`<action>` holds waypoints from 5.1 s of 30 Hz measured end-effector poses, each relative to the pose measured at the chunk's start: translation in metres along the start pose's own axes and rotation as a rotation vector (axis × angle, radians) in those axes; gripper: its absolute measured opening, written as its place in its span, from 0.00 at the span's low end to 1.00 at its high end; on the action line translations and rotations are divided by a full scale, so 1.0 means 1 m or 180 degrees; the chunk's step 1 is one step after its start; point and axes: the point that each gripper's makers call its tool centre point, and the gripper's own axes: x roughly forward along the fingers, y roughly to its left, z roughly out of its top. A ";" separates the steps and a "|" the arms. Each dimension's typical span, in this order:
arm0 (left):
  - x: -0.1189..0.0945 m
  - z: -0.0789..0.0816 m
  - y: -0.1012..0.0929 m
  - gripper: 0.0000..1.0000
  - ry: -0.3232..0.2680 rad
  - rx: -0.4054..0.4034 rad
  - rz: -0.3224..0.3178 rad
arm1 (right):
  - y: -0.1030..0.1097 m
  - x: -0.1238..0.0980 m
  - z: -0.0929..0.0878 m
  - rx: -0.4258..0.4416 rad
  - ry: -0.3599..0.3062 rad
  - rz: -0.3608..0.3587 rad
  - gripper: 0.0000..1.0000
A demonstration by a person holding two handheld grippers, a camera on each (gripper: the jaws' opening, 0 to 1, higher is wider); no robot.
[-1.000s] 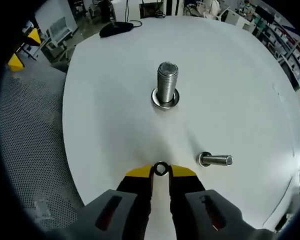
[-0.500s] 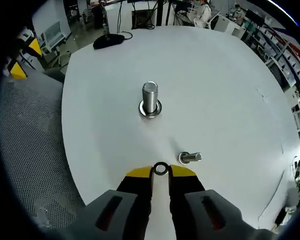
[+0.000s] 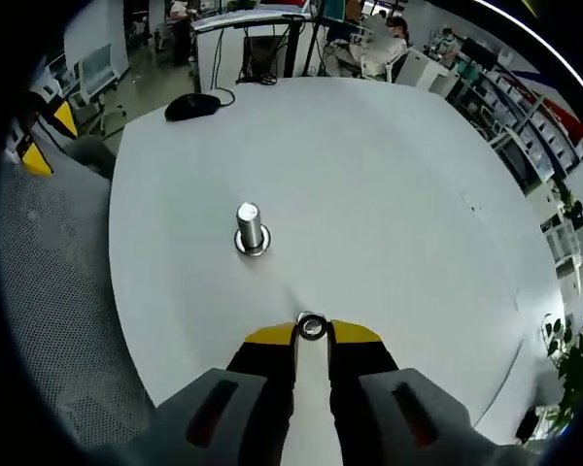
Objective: Place the washer onto the threaded stud by aligning its center hole with the stud, sliding it down to the base, and recovering from edge contact or off-axis alignment until the washer reaches the visible bottom stop.
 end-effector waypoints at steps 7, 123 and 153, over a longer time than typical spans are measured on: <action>-0.004 0.001 -0.001 0.23 0.0007 -0.0009 0.0015 | -0.001 0.007 -0.001 0.0017 0.0029 -0.0005 0.14; -0.040 0.065 0.004 0.27 -0.1223 -0.0023 0.0091 | 0.068 -0.185 -0.064 0.1989 -0.1456 -0.1349 0.39; -0.040 0.068 0.007 0.27 -0.1281 -0.0052 0.0095 | 0.066 -0.181 -0.071 0.1983 -0.1362 -0.1409 0.44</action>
